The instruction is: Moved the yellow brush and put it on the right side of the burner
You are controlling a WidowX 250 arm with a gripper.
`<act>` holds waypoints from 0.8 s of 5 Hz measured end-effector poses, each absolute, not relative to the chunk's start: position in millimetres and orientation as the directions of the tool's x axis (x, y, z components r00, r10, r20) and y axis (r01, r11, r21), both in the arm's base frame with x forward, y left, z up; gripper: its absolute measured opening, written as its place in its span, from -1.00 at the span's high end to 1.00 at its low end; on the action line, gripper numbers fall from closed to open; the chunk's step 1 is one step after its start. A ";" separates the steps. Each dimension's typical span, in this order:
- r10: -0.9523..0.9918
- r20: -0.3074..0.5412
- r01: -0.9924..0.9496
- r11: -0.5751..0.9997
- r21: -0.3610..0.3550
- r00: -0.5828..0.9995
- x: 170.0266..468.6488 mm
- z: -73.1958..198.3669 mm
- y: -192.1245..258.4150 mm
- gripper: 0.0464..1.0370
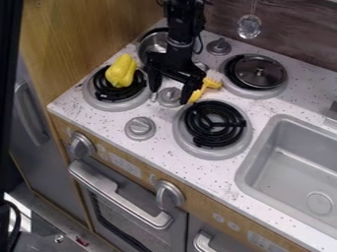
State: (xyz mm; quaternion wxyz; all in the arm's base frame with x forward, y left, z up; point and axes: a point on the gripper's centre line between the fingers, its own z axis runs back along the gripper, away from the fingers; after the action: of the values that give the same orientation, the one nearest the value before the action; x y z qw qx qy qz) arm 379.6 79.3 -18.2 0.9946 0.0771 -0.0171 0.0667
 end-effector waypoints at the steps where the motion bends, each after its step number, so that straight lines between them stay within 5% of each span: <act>1: 0.134 -0.009 -0.131 0.980 0.148 0.991 371.7 -36.6 77.6 -0.92; 4: 0.077 0.034 -0.080 0.993 0.089 0.996 432.0 -32.1 58.7 -0.92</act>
State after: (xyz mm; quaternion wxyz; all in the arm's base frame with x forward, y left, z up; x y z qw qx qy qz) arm 432.0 58.7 -32.1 0.9981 0.0453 -0.0152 0.0391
